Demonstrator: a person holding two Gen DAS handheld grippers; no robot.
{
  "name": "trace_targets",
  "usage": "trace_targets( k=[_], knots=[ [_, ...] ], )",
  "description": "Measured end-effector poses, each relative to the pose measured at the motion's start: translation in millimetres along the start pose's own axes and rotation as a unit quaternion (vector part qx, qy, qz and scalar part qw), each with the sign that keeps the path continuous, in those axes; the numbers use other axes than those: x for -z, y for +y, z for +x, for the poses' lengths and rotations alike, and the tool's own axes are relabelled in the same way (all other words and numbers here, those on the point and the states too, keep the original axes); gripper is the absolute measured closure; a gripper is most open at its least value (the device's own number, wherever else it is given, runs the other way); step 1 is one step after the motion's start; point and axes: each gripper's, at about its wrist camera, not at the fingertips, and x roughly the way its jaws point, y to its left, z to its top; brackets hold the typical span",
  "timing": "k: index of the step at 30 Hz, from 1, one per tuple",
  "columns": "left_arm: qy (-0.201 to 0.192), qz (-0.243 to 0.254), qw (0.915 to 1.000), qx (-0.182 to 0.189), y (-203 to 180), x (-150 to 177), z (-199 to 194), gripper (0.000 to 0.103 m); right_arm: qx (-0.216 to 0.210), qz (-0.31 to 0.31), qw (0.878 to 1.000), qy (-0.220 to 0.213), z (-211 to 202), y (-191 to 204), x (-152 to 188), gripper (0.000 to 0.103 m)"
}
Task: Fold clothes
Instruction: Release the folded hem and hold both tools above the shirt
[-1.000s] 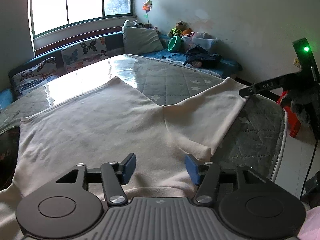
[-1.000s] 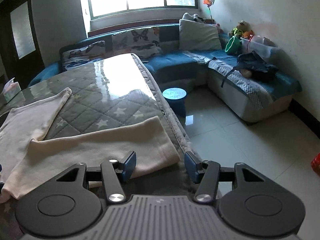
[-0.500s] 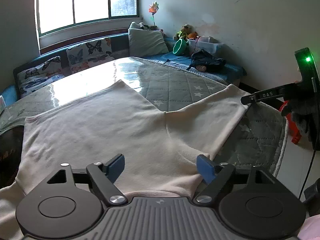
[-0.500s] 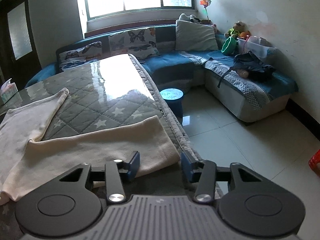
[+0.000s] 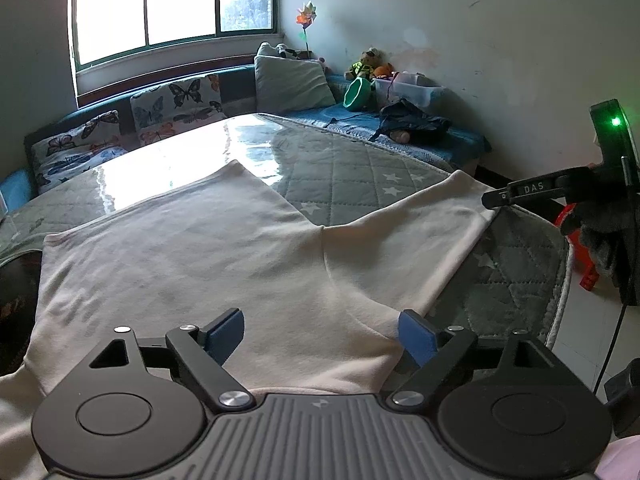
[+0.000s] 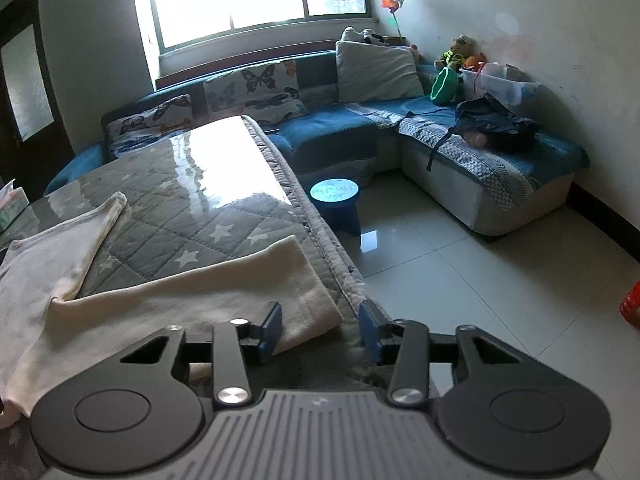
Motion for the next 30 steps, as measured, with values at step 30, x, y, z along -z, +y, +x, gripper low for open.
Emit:
trace_targets(
  k=[30],
  knots=[
    [0.009, 0.045, 0.9985, 0.027, -33, -5, 10, 0.016, -0.031, 0.039, 0.999, -0.015, -6, -11, 5, 0.084]
  ],
)
